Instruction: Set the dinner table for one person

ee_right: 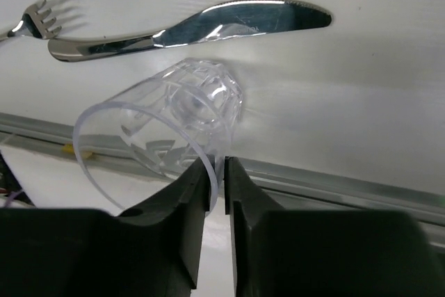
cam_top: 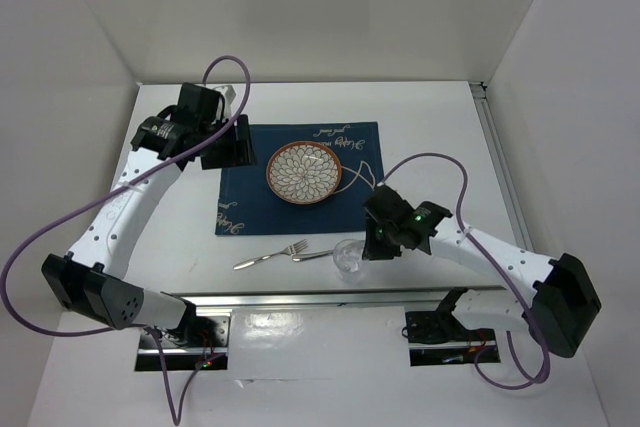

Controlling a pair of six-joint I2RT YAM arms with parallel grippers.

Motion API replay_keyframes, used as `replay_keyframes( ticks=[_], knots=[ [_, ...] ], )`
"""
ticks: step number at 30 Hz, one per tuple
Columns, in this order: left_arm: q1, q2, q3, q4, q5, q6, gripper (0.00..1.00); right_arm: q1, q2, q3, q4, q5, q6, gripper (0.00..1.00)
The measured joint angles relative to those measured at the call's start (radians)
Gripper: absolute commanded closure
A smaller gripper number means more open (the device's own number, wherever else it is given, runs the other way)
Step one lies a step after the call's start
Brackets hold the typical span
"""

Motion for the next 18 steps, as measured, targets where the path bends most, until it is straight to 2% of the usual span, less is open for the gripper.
replay_keyframes(
  ticks=[1, 2, 8, 10, 13, 18],
  knots=[
    [0.0, 0.0, 0.0, 0.0, 0.0, -0.001, 0.25, 0.003, 0.003, 0.005, -0.004, 0.007, -0.002, 0.98],
    [0.0, 0.0, 0.0, 0.0, -0.001, -0.001, 0.25, 0.008, 0.01, 0.016, -0.022, 0.023, -0.002, 1.0],
    [0.009, -0.006, -0.009, 0.008, -0.001, -0.002, 0.25, 0.013, 0.024, 0.183, -0.137, 0.112, -0.019, 1.0],
    [0.014, -0.013, -0.016, 0.009, -0.004, -0.005, 0.17, -0.01, 0.038, 0.28, -0.159, 0.137, -0.044, 1.0],
    [0.018, -0.026, -0.037, 0.019, -0.006, -0.013, 0.15, -0.115, 0.108, 0.442, -0.149, 0.155, -0.101, 1.0],
    [0.017, -0.081, -0.136, 0.037, -0.008, -0.036, 0.16, -0.35, 0.385, 0.692, -0.058, 0.145, -0.186, 1.0]
  ],
)
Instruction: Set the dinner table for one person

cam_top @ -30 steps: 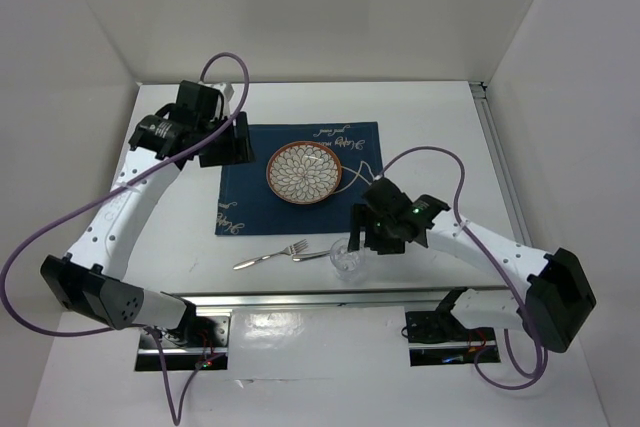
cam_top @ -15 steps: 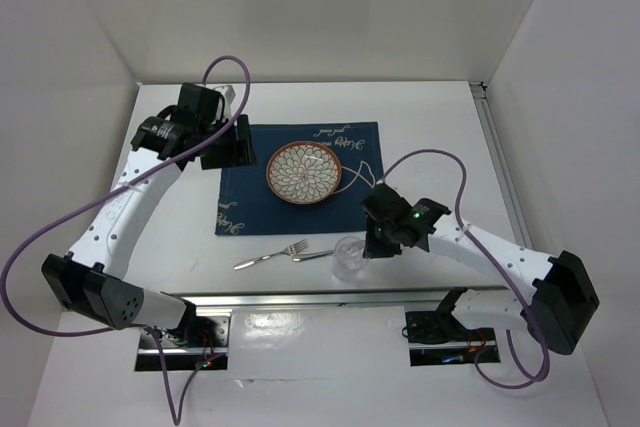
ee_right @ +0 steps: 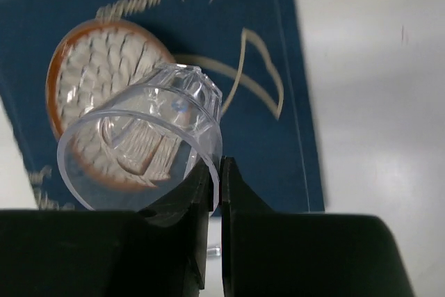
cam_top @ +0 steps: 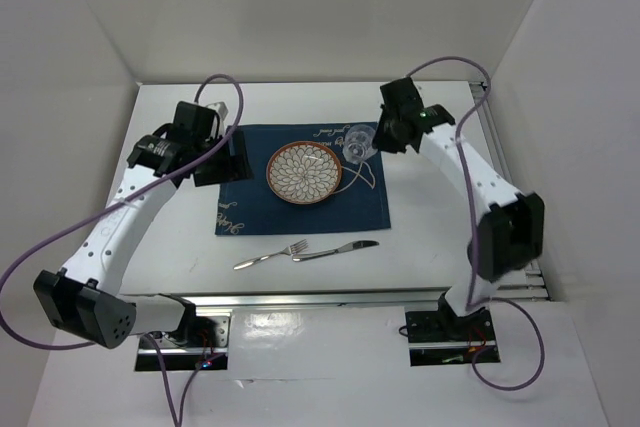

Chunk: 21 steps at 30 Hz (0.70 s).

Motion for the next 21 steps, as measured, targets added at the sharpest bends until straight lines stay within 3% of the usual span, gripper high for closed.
replay_keyframes(
  ticks=[4, 10, 19, 21],
  knots=[
    [-0.032, -0.045, -0.086, 0.003, -0.006, -0.023, 0.17, -0.11, 0.259, 0.173, 0.042, -0.024, -0.049, 1.0],
    [-0.072, -0.053, -0.136, 0.003, -0.007, -0.029, 0.17, -0.172, 0.518, 0.414, 0.051, -0.058, -0.093, 1.0],
    [-0.097, -0.052, -0.163, 0.007, -0.027, -0.049, 0.18, -0.188, 0.715, 0.584, 0.049, -0.085, -0.134, 1.0],
    [-0.106, -0.052, -0.163, 0.006, -0.035, -0.049, 0.18, -0.189, 0.73, 0.584, 0.045, -0.087, -0.135, 0.95]
  ],
)
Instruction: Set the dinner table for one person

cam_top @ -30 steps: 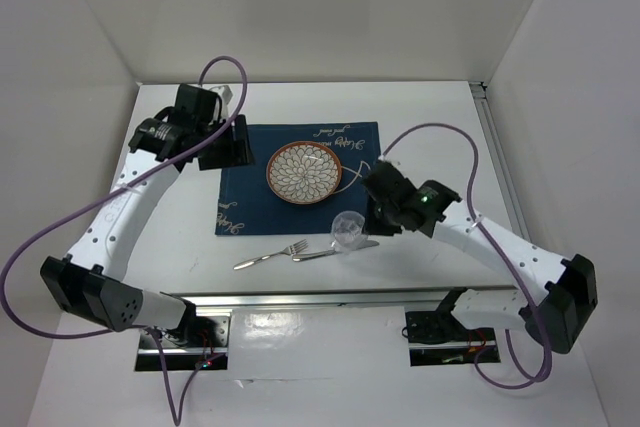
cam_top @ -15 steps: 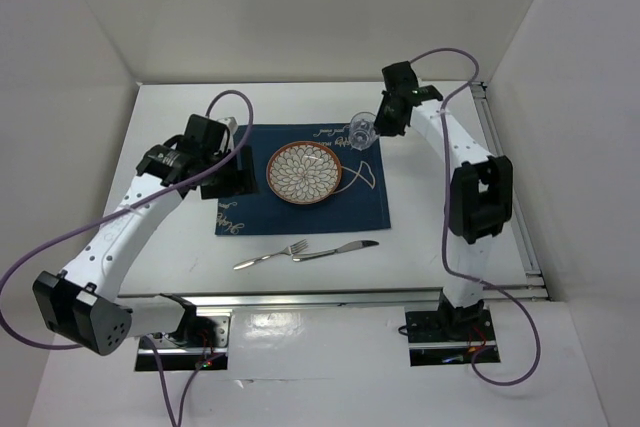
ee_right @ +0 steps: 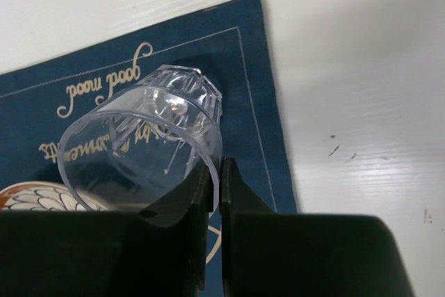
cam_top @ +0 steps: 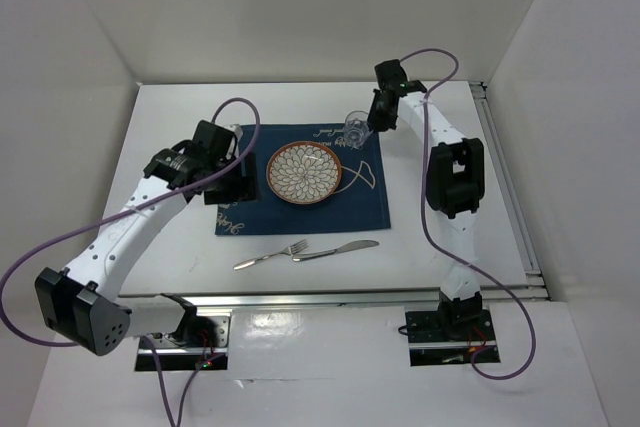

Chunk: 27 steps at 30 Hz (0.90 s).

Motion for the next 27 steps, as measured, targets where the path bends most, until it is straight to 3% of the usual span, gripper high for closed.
replay_keyframes(
  ticks=[4, 6, 7, 9, 13, 17, 23, 27],
  knots=[
    [-0.027, 0.005, 0.0, -0.005, -0.024, 0.001, 0.18, -0.011, 0.002, 0.006, 0.001, -0.008, -0.003, 0.66],
    [-0.042, 0.014, 0.0, -0.01, -0.04, 0.001, 0.17, -0.013, 0.002, 0.006, 0.001, -0.01, -0.003, 0.44],
    [-0.048, 0.019, 0.0, -0.013, -0.048, 0.002, 0.14, -0.013, 0.002, 0.007, 0.004, -0.012, -0.006, 0.24],
    [-0.059, 0.029, 0.0, -0.023, -0.072, 0.0, 0.11, -0.013, 0.002, 0.01, 0.003, -0.013, -0.008, 0.06],
    [-0.077, 0.04, -0.01, -0.029, -0.107, -0.003, 0.11, -0.013, -0.018, 0.011, 0.002, -0.016, -0.021, 0.0],
    [-0.117, 0.04, -0.093, -0.006, -0.135, -0.017, 0.18, -0.013, -0.117, -0.008, 0.001, -0.018, -0.029, 0.0],
    [-0.289, 0.112, -0.183, 0.001, -0.128, -0.029, 0.21, -0.013, -0.5, -0.23, 0.071, -0.025, -0.043, 0.0],
    [-0.406, 0.237, -0.183, 0.008, -0.149, -0.056, 0.17, -0.013, -0.707, -0.391, 0.109, -0.032, -0.042, 0.0]
  ],
)
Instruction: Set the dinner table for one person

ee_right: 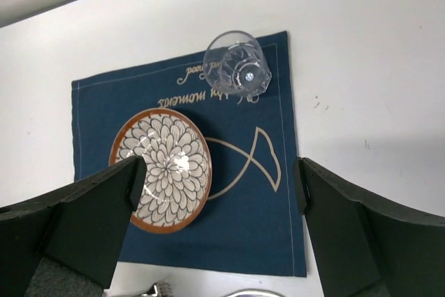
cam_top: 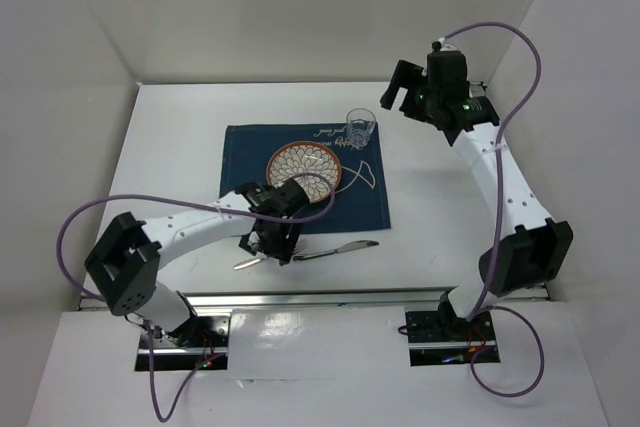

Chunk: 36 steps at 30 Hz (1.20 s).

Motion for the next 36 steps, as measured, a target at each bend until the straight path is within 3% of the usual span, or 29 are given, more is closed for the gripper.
replay_keyframes(
  ticks=[8, 18, 24, 32, 35, 36],
  knots=[
    [-0.026, 0.153, -0.018, 0.045, -0.063, -0.024, 0.19, -0.006, -0.035, -0.166, 0.0, -0.01, 0.0, 0.0],
    [-0.015, 0.185, -0.042, 0.123, -0.082, -0.01, 0.27, -0.019, -0.035, -0.187, 0.001, -0.013, 0.0, 0.0],
    [0.002, 0.206, -0.043, 0.162, -0.041, 0.035, 0.59, -0.019, -0.04, -0.209, 0.0, -0.013, 0.0, 0.0],
    [0.002, 0.207, -0.044, 0.177, -0.014, 0.058, 0.6, -0.026, -0.045, -0.214, 0.001, -0.013, 0.0, 0.0],
    [0.002, 0.206, -0.045, 0.179, 0.002, 0.067, 0.78, -0.026, -0.045, -0.214, 0.001, -0.013, 0.0, 0.0],
    [0.002, 0.206, -0.045, 0.179, 0.006, 0.071, 0.89, -0.026, -0.045, -0.214, 0.001, -0.013, 0.0, 0.0]
  ],
)
